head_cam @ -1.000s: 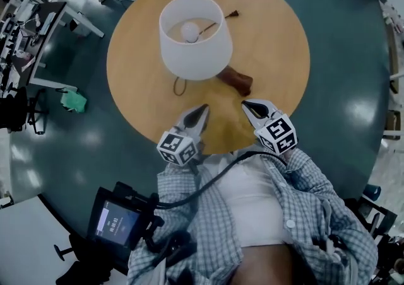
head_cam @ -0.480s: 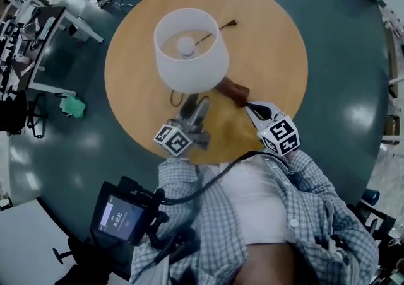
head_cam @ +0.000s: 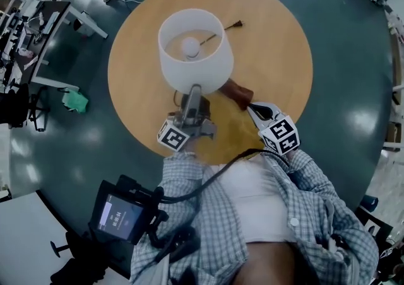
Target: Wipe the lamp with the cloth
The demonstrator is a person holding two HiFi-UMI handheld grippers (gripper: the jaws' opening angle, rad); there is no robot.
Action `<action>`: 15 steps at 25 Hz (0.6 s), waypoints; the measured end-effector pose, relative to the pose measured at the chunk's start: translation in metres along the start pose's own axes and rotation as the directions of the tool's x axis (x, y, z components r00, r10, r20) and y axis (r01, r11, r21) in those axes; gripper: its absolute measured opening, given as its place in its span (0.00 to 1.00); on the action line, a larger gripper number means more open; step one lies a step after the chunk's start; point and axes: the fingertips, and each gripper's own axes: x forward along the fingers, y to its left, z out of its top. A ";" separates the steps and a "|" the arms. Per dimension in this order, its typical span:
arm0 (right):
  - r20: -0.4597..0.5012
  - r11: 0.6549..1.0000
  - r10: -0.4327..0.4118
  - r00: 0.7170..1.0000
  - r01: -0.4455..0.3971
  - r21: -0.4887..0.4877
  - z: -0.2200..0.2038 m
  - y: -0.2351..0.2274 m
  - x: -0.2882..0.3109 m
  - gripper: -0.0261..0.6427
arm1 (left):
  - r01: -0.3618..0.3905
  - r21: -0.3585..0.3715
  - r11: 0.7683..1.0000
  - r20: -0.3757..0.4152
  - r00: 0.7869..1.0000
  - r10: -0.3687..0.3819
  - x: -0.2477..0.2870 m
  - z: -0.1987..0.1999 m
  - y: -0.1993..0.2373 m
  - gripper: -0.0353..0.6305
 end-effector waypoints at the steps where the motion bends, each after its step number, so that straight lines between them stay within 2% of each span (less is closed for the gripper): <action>1: 0.000 1.000 0.004 1.000 -0.004 0.000 0.000 0.000 0.002 0.05 | 0.004 0.000 1.000 0.006 1.000 -0.004 0.000 0.000 0.000 0.42; 5: -0.021 1.000 0.001 1.000 -0.001 -0.022 -0.002 -0.006 0.015 0.05 | 0.005 0.000 1.000 0.002 1.000 -0.005 -0.002 -0.002 0.003 0.41; 9: -0.078 0.987 -0.047 0.996 0.034 -0.156 -0.001 -0.022 0.035 0.05 | -0.002 0.005 1.000 -0.004 1.000 0.002 -0.002 -0.002 0.005 0.41; 12: -0.125 0.982 -0.030 0.992 0.006 -0.191 0.004 -0.025 0.051 0.05 | -0.006 0.007 1.000 -0.005 1.000 0.006 -0.003 -0.003 0.007 0.40; 15: -0.172 0.974 0.003 0.985 -0.042 -0.225 0.003 -0.027 0.071 0.13 | -0.007 0.006 1.000 -0.008 1.000 0.007 -0.004 -0.006 0.009 0.40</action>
